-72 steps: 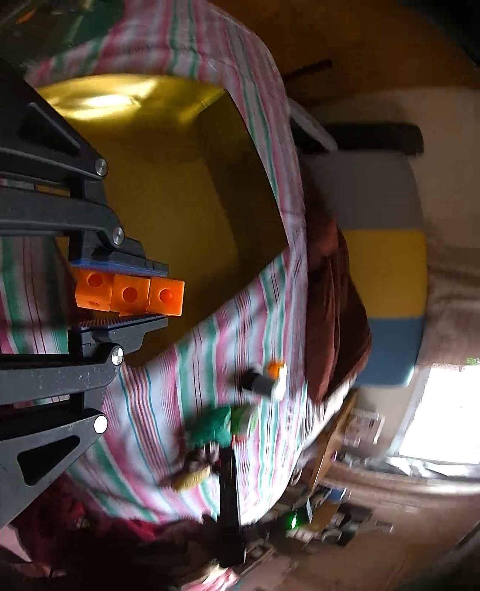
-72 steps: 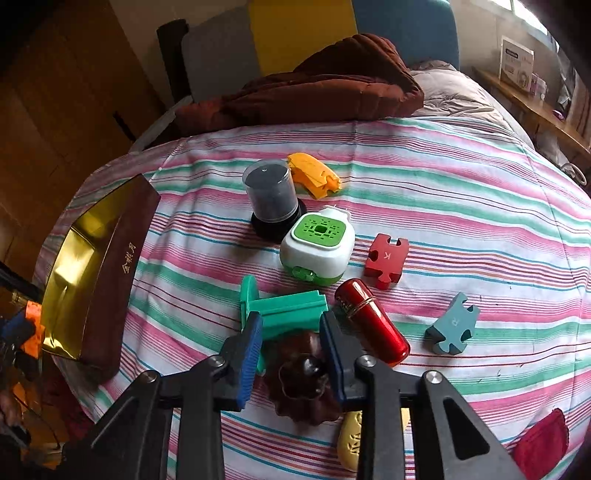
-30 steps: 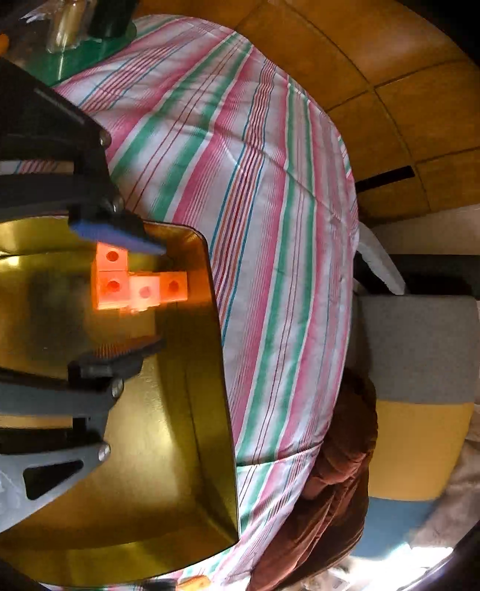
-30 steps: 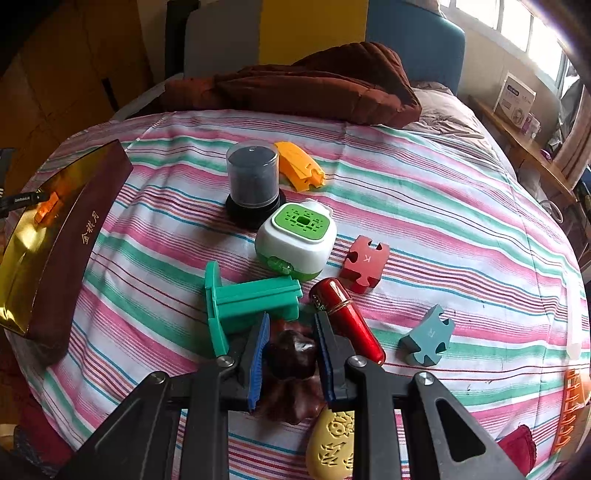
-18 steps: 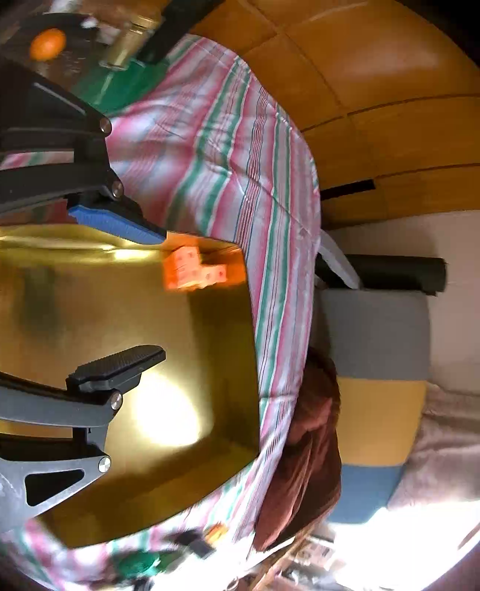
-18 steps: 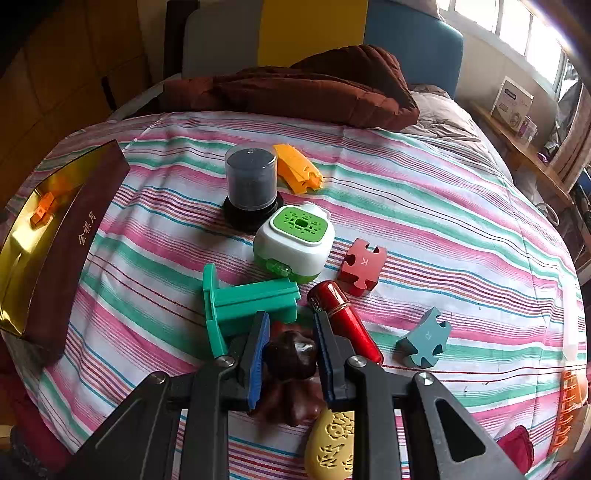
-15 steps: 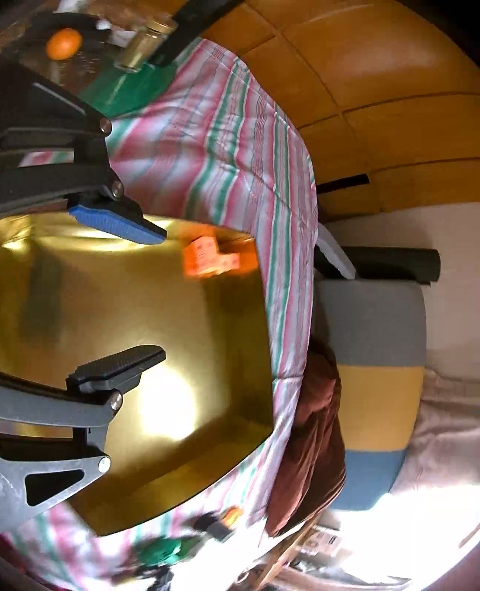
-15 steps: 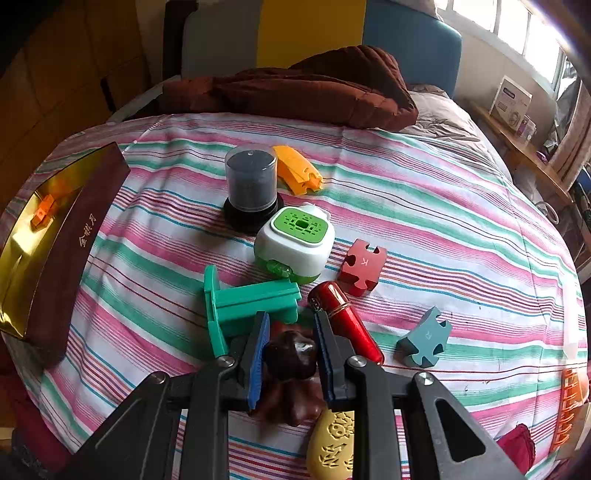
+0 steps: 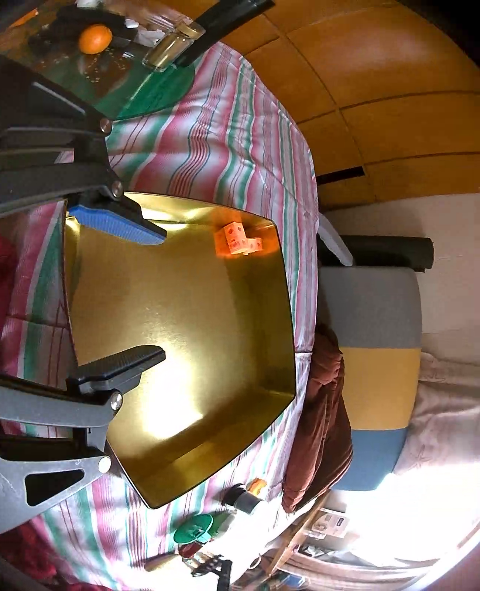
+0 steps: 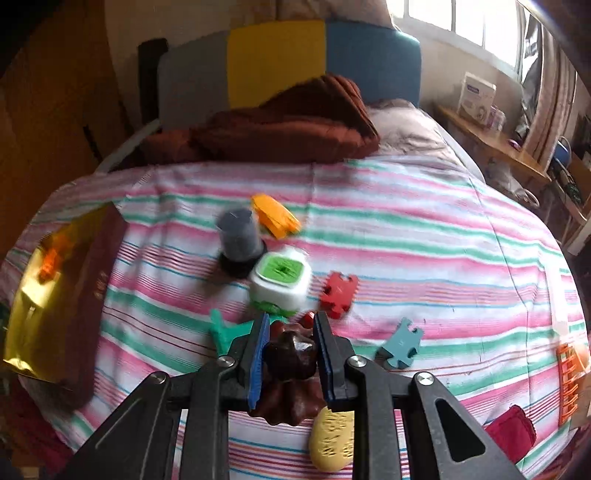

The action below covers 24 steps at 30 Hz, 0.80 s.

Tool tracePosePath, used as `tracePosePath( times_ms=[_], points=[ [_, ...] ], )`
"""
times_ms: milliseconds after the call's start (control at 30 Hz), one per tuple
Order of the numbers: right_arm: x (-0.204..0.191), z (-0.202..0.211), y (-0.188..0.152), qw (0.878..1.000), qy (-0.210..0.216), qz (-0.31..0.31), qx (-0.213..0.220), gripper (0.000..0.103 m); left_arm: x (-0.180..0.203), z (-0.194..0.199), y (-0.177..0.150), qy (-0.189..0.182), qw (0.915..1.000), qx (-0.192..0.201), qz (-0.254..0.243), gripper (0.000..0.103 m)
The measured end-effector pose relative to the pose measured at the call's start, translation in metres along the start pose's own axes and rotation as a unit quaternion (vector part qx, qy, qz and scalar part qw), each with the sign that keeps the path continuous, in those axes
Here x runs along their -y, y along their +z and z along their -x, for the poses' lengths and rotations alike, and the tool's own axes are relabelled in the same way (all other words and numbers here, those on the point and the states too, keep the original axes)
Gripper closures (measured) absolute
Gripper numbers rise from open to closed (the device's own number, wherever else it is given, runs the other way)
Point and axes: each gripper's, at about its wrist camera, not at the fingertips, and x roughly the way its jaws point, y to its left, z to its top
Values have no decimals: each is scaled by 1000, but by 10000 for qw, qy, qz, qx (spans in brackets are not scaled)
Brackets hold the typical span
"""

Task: Organize rigid objects
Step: 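Carry the brown flower piece into the gold tray and open the right gripper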

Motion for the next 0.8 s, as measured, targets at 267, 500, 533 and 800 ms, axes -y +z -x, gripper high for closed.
tracePosePath(
  times_ms=[267,500,533,800],
  points=[
    [-76,22,18,9939,961,503,173,80,-12,2,-8,21,9999,-46,135,45],
    [-167,13,17,9781,1781,1075,-55,80,-27,2,-17,99,9995,-113,278,45],
    [-178,11,15,9759,1848,1159,-98,80,-28,2,-18,107,9994,-124,295,45],
    [-250,-14,-2,9604,2215,1604,-524,80,-43,0,-27,163,9984,-224,489,45]
  ],
)
